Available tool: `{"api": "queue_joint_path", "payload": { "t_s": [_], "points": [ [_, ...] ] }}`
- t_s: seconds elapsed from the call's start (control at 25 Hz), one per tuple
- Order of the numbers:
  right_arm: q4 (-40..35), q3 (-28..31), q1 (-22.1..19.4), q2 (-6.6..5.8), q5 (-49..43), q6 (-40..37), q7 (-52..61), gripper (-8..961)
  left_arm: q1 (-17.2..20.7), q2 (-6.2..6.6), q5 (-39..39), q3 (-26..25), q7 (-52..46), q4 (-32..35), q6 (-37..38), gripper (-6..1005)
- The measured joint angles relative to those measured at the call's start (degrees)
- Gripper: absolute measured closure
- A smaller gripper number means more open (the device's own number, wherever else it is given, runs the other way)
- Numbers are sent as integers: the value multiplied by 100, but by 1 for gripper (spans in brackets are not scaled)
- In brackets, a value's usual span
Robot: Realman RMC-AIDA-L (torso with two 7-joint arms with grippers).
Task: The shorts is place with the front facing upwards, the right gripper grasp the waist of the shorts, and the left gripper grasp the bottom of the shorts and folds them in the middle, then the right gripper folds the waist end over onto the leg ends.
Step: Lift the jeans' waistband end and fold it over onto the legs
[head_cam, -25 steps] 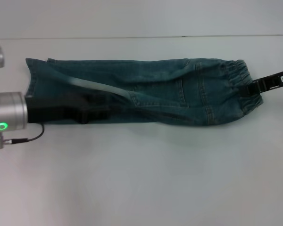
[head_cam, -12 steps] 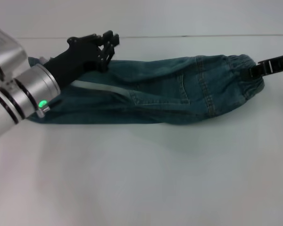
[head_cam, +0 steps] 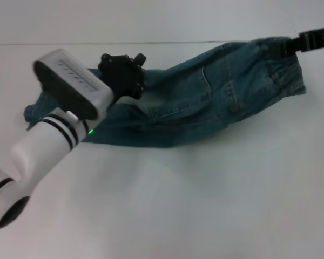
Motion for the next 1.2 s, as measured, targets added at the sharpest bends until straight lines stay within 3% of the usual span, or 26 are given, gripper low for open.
{"api": "queue_joint_path", "payload": {
  "t_s": [0.2,0.4,0.92,1.08,1.12,1.2],
  "points": [
    [-352,21,15,-16,373,-343,157,904,-221,-3,33,-747,1258,-457,-374,999],
    [-507,34,68,-38,530,-470,258,904,-354,-5,236,-836,1622,-705,-754,998],
    [-645,36,206,-37,957,-775,323,904,-563,-4,888,-980,1128,-1278,-824,998],
    [-701,64,214,-35,988,-835,334,904,-579,-4,1395,-1235,722,-1385,-782,998],
    [-714,75,217,-35,989,-836,337,904,-569,-4,1842,-1588,635,-1493,-796,998],
    [-719,93,217,-33,990,-836,340,904,-550,-4,2061,-1791,634,-1570,-814,998]
  ]
}}
